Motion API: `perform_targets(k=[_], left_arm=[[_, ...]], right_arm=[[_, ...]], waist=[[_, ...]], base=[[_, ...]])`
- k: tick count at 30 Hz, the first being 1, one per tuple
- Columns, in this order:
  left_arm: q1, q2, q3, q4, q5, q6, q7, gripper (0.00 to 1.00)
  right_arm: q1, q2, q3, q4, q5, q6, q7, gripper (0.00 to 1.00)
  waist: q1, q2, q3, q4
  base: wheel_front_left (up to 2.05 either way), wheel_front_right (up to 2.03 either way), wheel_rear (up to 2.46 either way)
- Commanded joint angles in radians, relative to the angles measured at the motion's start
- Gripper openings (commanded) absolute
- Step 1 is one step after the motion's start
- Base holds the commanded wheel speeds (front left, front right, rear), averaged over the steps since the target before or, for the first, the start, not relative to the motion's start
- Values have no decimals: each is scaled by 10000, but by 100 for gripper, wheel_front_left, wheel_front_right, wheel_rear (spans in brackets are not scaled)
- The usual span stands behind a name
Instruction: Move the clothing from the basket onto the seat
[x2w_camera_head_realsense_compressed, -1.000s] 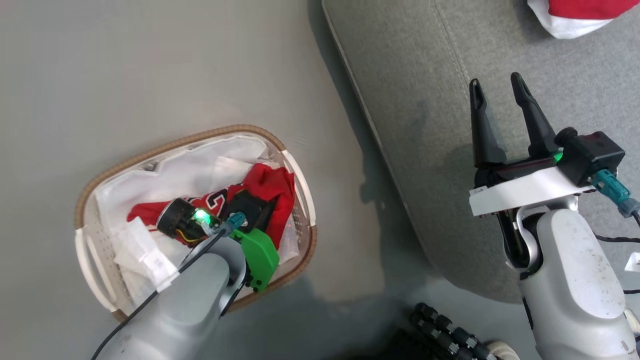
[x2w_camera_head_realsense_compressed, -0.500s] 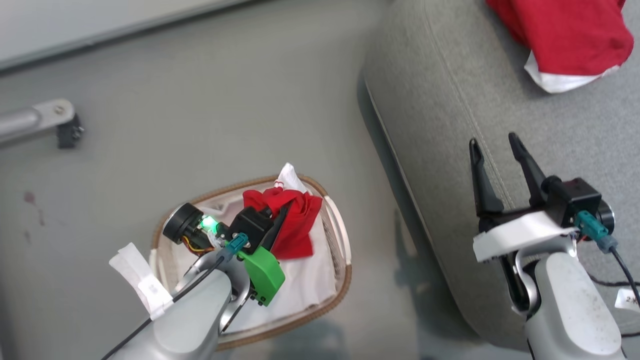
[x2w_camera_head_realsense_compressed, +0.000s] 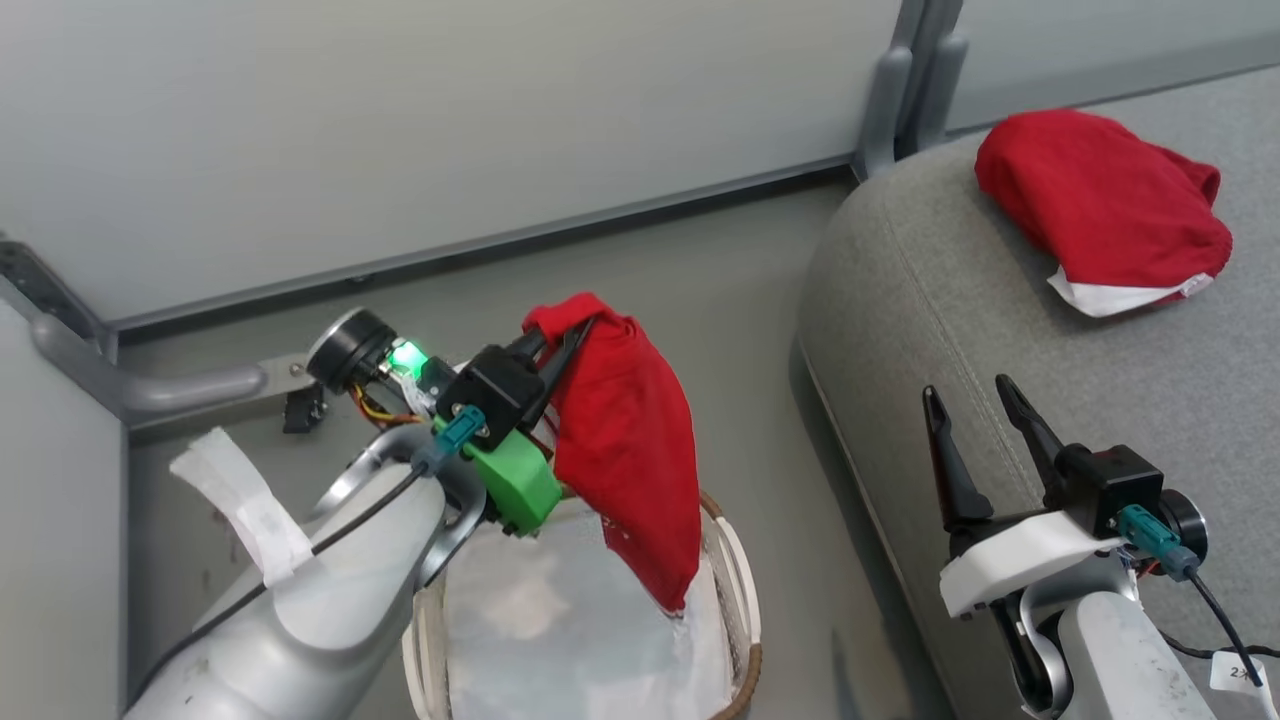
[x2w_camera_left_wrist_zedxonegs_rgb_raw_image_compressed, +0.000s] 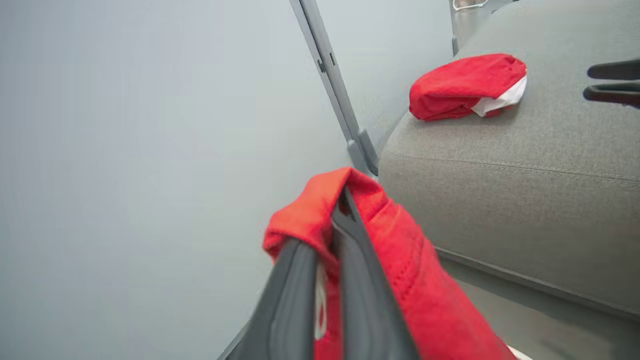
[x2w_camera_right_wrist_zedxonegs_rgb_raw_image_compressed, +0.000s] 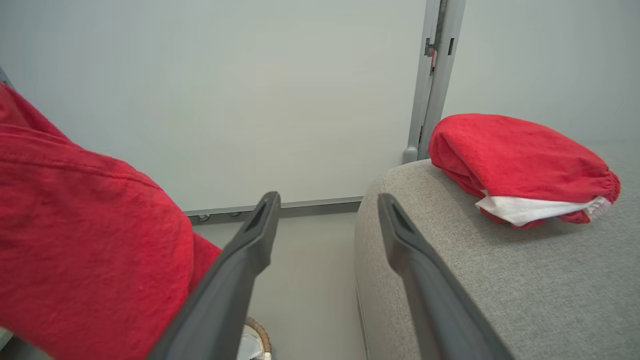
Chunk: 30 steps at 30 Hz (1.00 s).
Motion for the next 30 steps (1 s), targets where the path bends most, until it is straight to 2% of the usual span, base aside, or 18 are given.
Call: perform_targets(k=[1,13,17,22,30], left_arm=[[-352,81,-27,-104,-18,-25,-9,0],[-2710,211,-324,-127,-167,-37,-9,0],[-3447,184,-305,110,-252,-38,-9,0],[-4202,-92,-494,298,-373,-39,-9,0],[-5345,-656,-1192,160,-686,-38,-9,0]], right_arm=[[186,-42,44,-1,-49,-7,-49,100],[-80,-42,546,104,-72,-7,-49,100],[-118,-37,1066,197,13,-7,-49,100],[-114,-40,2130,487,176,-7,-49,100],[-565,-39,2908,1240,474,-7,-49,100]], waist=[[0,0,-1053,558],[0,0,-1324,549],[0,0,-1347,532],[0,0,-1385,618],[0,0,-1457,1057]], base=[[0,0,0],[0,0,0],[0,0,0],[0,0,0],[0,0,0]])
